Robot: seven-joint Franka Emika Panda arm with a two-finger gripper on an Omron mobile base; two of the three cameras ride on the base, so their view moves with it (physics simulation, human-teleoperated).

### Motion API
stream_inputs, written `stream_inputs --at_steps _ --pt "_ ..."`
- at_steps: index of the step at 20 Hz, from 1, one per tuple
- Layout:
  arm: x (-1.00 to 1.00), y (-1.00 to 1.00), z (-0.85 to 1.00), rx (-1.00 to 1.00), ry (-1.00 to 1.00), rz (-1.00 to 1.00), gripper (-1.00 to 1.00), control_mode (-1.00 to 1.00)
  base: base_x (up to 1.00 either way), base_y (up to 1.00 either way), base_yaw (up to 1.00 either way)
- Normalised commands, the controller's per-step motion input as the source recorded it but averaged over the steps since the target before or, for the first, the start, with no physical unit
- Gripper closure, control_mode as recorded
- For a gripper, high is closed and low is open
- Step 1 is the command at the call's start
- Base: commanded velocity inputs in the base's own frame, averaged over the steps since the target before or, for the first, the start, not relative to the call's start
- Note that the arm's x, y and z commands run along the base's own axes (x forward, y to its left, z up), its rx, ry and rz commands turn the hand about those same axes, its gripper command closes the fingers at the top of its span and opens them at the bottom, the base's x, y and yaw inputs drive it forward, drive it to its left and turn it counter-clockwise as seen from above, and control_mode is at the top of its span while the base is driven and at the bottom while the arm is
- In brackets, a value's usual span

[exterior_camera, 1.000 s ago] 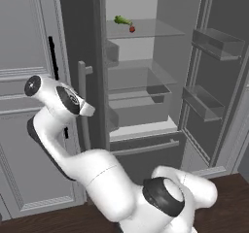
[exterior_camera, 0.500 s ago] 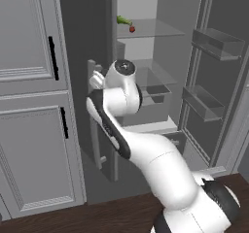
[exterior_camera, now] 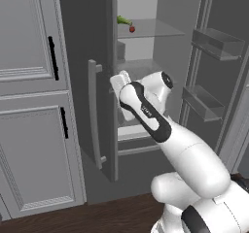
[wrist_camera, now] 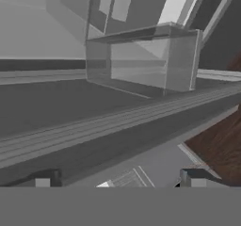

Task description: Take the strawberry from the fridge and place it on top of the pancake, located on the dining counter.

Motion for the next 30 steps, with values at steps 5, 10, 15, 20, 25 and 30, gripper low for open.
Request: stream_inputs --at_steps 5,10,15,20,25,30 --pt "0.00 -0.30 0.15 0.34 0.00 0.00 -1.00 -1.00 0.00 0.00 0.00" --pt "-0.01 -0.63 0.26 0.28 0.01 0.00 -1.00 -1.00 0.00 0.00 0.00" --pt "0.12 -0.40 0.10 0.24 0.16 0.00 -1.00 -1.00 0.00 0.00 0.00" --pt "0.43 0.03 0.00 0.13 0.23 0.06 -1.00 -1.00 0.00 0.00 0.00" --pt "0.36 0.52 -0.01 0.02 0.23 0.15 -1.00 -1.00 0.00 0.00 0.00" --pt "0.02 0.58 -0.13 0.00 0.10 0.08 -1.00 -1.00 0.00 0.00 0.00"
